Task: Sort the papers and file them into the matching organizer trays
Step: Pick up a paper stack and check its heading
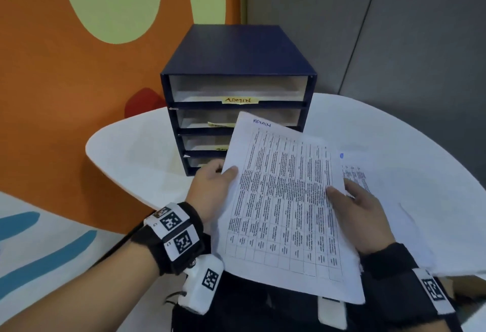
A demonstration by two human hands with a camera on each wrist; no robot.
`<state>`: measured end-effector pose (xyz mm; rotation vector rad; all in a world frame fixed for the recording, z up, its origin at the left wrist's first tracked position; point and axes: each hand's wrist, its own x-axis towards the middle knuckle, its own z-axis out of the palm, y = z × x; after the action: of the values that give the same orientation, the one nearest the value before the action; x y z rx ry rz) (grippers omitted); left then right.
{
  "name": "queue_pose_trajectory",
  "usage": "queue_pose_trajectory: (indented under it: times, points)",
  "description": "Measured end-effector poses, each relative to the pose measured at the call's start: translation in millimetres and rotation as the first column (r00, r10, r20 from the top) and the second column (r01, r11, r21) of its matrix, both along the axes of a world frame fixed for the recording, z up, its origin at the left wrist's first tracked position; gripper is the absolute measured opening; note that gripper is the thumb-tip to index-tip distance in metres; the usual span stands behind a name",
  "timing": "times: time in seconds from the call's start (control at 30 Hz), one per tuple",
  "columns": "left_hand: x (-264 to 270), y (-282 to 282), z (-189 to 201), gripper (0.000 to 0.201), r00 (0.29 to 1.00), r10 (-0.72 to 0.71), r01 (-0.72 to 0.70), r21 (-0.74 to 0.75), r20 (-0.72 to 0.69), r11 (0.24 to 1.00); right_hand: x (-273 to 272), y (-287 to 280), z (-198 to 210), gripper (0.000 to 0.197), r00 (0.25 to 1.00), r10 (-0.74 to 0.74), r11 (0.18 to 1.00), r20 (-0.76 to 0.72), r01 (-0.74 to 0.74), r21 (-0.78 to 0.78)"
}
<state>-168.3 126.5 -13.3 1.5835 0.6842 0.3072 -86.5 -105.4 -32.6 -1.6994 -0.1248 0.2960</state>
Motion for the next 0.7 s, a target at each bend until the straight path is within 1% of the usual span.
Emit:
queue_pose_trajectory:
  times: [0.03, 0.1, 0.17, 0.2, 0.23, 0.3, 0.4, 0.47, 0.53, 0.6, 0.63, 0.7]
  points:
    - [-0.2, 1.2, 2.8, 0.011, 0.999, 0.012, -0.011, -0.032, 0.032, 0.999, -1.3, 1.3, 6.0, 0.024, 1.0, 0.012, 1.0, 0.028, -0.013, 0.014]
    - [-2.0, 1.8, 9.4, 0.012, 0.997, 0.015, -0.009, -0.07, 0.08, 0.998, -3.3, 4.7, 16.1, 0.021, 0.998, 0.016, 0.999, 0.059, -0.018, 0.04]
    - [-2.2, 3.1, 9.8, 0.014, 0.995, 0.023, -0.014, -0.093, 0.094, 0.996, -4.2, 7.7, 22.5, 0.028, 0.998, 0.006, 0.996, 0.062, -0.011, 0.091]
    - [-3.1, 2.9, 10.4, 0.017, 0.995, 0.028, -0.017, -0.106, 0.098, 0.994, -5.8, 9.0, 26.7, 0.033, 0.998, 0.011, 0.994, 0.067, -0.018, 0.106]
    - [-3.2, 3.3, 9.5, 0.023, 0.994, 0.041, -0.029, -0.126, 0.096, 0.992, -6.8, 10.3, 30.3, 0.033, 0.997, 0.013, 0.993, 0.073, -0.021, 0.117]
    - [-2.6, 4.9, 8.1, 0.031, 0.995, 0.045, -0.032, -0.146, 0.085, 0.989, -9.7, 11.6, 38.4, 0.024, 0.996, 0.027, 0.99, 0.082, -0.038, 0.138]
    - [-4.7, 3.7, 12.3, 0.025, 0.995, 0.008, 0.008, -0.172, 0.095, 0.985, -15.1, 9.1, 53.0, 0.021, 0.995, 0.06, 0.981, 0.077, -0.074, 0.182]
    - [-7.3, 1.3, 13.8, 0.024, 0.992, -0.02, 0.045, -0.206, 0.125, 0.978, -15.6, 4.3, 59.8, 0.022, 0.994, 0.075, 0.975, 0.08, -0.09, 0.205]
    - [-10.1, -2.5, 15.1, 0.023, 0.989, -0.018, 0.055, -0.245, 0.148, 0.968, -13.8, -2.5, 64.8, 0.023, 0.994, 0.07, 0.974, 0.079, -0.085, 0.211]
    - [-12.6, -6.8, 19.0, 0.023, 0.983, -0.032, 0.092, -0.331, 0.183, 0.939, -11.3, -7.5, 67.8, 0.027, 0.994, 0.069, 0.973, 0.087, -0.086, 0.214]
    - [-13.8, -8.7, 21.8, 0.026, 0.977, -0.048, 0.128, -0.389, 0.209, 0.912, -10.5, -8.9, 69.4, 0.03, 0.994, 0.07, 0.97, 0.082, -0.086, 0.227]
    - [-18.4, -11.3, 30.7, 0.034, 0.956, -0.094, 0.228, -0.506, 0.277, 0.832, -8.6, -10.3, 72.4, 0.035, 0.995, 0.075, 0.963, 0.064, -0.089, 0.255]
